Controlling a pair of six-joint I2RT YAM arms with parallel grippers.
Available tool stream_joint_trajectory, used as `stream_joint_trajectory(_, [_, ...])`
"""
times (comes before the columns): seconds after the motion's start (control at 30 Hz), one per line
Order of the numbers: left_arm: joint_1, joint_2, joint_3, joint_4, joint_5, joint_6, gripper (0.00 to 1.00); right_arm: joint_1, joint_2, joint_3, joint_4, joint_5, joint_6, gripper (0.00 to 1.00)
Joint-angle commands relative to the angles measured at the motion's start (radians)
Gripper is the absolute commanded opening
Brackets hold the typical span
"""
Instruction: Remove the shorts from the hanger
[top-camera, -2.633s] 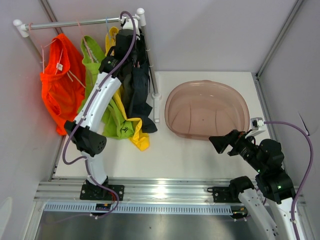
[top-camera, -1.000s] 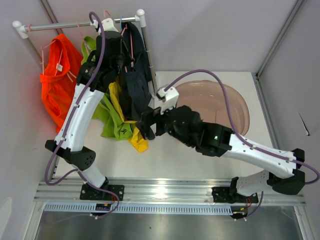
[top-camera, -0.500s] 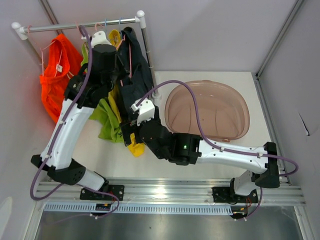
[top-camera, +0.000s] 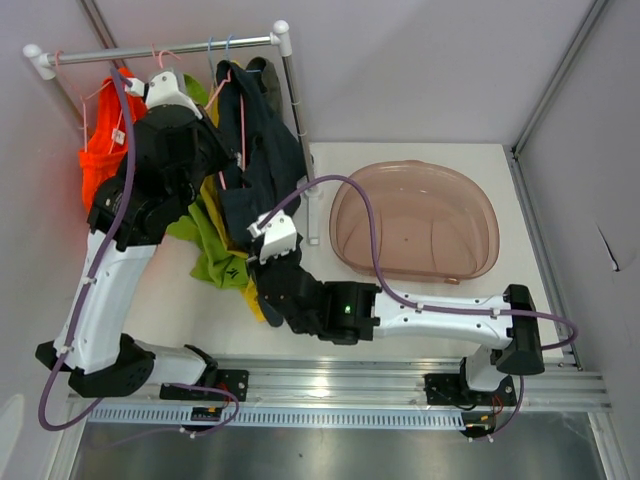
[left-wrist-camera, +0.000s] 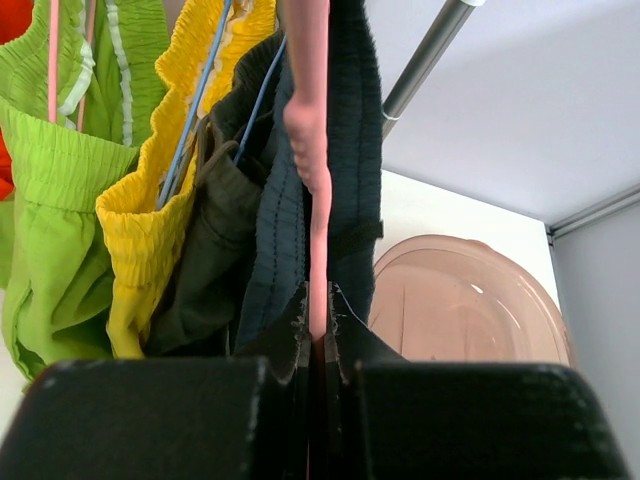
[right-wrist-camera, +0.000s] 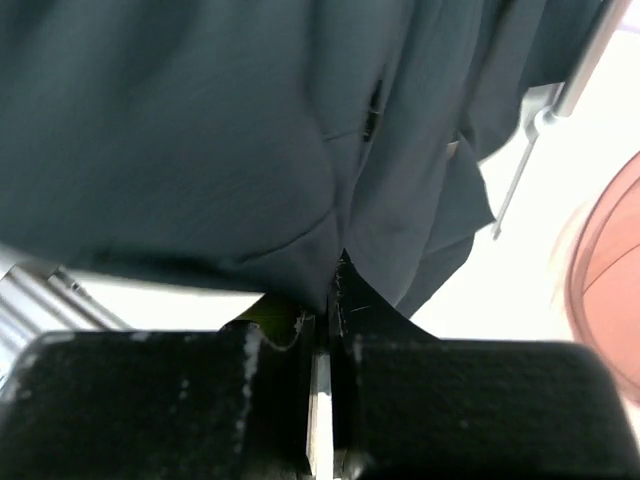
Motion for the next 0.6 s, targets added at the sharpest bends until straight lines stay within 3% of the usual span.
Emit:
stream_joint_trajectory(0.0, [-0.003,-0.008,0.025,0.09,-0.032,0.036,0.0,0.075,-0.021,-0.007,0.024,0.086,0.049,0.0])
stream_joint_trajectory(0.2, [0.002,0.02,0.047,0.16,-0.088,0.113,0.0,0.274,-0.073,-0.076,-0.027,0.193,0.12,0.0])
stream_joint_trajectory(0.3, [0.031,0.075,0.131,0.153,-0.078,0.151,0.0,0.385,-0.075,-0.096,-0.09,0.312,0.184,0.0])
stream_joint_trajectory(0.43, [0.056,0.149,0.26,0.102,-0.059,0.18,0.0,0.427,-0.075,-0.113,-0.18,0.337,0.342,0.0])
stream_joint_trajectory(0.57, [0.056,0.156,0.28,0.105,-0.018,0.19,0.0,0.404,-0.078,-0.146,-0.147,0.319,0.333,0.0])
